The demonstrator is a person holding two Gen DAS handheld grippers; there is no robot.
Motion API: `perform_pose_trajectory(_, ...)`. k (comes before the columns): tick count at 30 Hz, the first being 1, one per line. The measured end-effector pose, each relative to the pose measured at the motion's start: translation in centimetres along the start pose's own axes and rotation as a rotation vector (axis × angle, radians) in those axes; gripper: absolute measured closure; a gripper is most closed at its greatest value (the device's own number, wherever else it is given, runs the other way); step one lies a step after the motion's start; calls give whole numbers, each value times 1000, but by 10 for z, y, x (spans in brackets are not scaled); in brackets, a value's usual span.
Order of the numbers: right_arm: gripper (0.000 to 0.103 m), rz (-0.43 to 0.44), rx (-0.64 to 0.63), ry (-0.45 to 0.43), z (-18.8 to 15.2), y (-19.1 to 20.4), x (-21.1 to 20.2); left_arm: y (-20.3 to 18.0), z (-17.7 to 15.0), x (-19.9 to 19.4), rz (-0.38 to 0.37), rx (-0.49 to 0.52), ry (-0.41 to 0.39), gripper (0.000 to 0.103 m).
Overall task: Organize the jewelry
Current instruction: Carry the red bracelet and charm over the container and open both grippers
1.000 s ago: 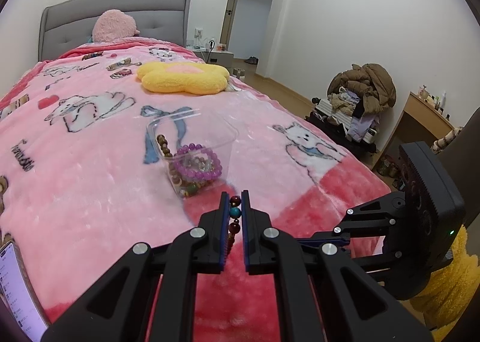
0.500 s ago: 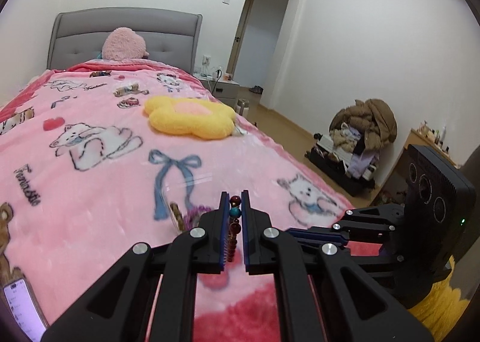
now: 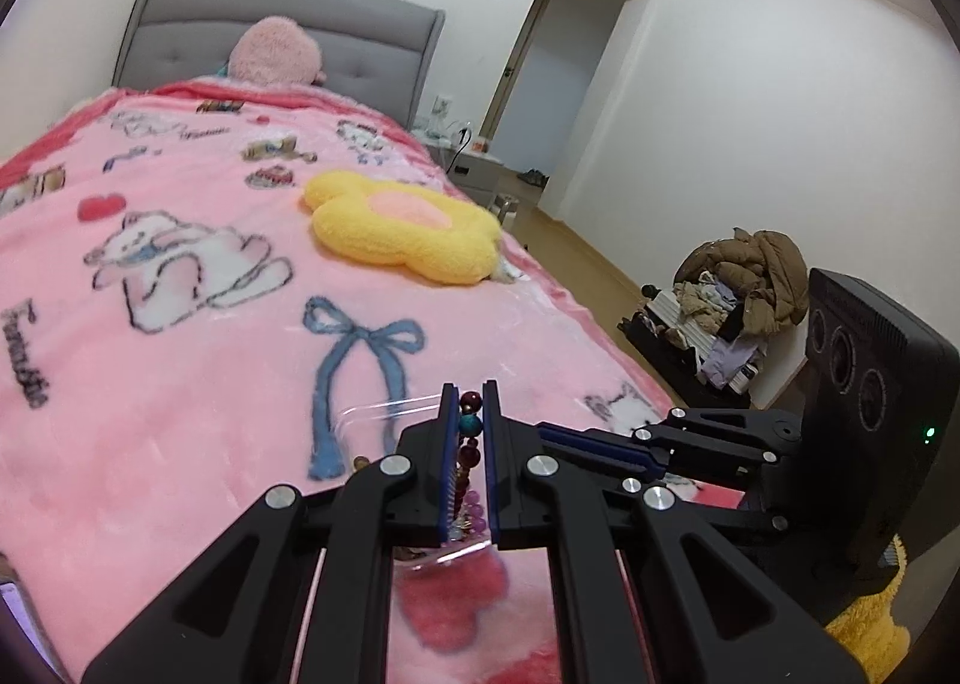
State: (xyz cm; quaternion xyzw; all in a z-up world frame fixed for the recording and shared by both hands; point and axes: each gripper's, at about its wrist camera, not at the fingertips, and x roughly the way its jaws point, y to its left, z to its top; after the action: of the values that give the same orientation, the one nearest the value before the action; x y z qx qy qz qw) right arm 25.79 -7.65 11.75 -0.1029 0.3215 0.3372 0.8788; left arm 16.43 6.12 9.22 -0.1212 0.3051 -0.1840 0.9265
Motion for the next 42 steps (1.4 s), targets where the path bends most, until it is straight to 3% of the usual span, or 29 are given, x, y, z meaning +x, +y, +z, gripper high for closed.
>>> perform_pose_trajectory(4,98,-33,-33,21,-3,2,16,10,-7,17,-5,-15,36,96)
perform_pose_trajectory(10,97,-16,-51,66,-7,4,32,9,-18,30,11,18,71,96)
perform_pose_trajectory(24,97,-16,-68,115,-18,5,37,24,-29,43,3,-30,114,94)
perform_pose_trajectory(32,97,-6,-75,100,-20,9,30,25,-29,37,-42,-41,92,77)
perform_pose_trajectory(39,93,11,-71,67,-23,10,13,17,-29,20,-42,1,30,72)
perform_pose_trajectory(42,87,26,-59,45,-26,8,3,13,-29,7,-21,5,-22,53)
